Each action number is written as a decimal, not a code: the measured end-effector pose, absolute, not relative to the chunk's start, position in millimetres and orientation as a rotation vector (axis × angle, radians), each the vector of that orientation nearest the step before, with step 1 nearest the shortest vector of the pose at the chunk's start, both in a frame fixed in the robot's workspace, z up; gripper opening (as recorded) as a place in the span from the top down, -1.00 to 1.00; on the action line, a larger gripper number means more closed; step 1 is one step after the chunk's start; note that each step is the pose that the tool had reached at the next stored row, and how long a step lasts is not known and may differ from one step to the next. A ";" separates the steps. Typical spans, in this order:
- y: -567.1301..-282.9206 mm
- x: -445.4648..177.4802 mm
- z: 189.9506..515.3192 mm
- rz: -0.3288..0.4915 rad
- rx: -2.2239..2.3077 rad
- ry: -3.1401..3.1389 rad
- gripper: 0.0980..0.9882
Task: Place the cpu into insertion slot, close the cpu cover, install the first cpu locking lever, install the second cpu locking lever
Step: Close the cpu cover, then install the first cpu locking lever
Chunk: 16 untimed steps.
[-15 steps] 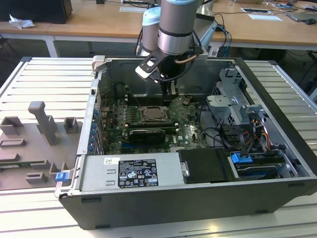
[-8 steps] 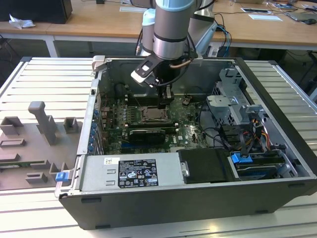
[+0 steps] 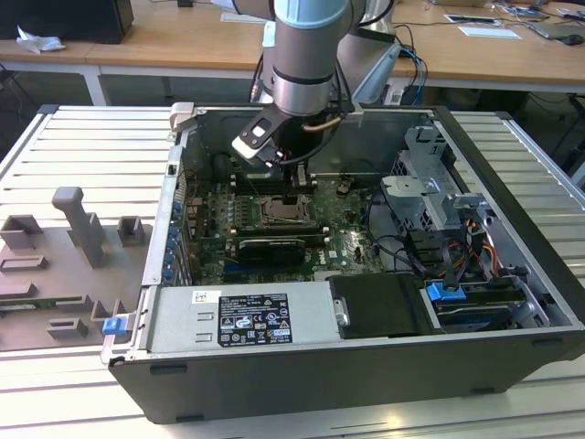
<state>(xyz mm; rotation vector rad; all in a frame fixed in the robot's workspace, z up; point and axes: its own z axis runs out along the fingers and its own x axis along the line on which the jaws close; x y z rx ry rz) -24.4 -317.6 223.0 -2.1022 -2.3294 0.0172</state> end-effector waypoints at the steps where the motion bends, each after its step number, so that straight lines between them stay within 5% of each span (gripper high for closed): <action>1: -317.6 -25.4 222.5 0.017 -2.102 -2.330 0.98; 16: -317.5 -37.5 223.2 0.017 -2.102 -2.330 0.98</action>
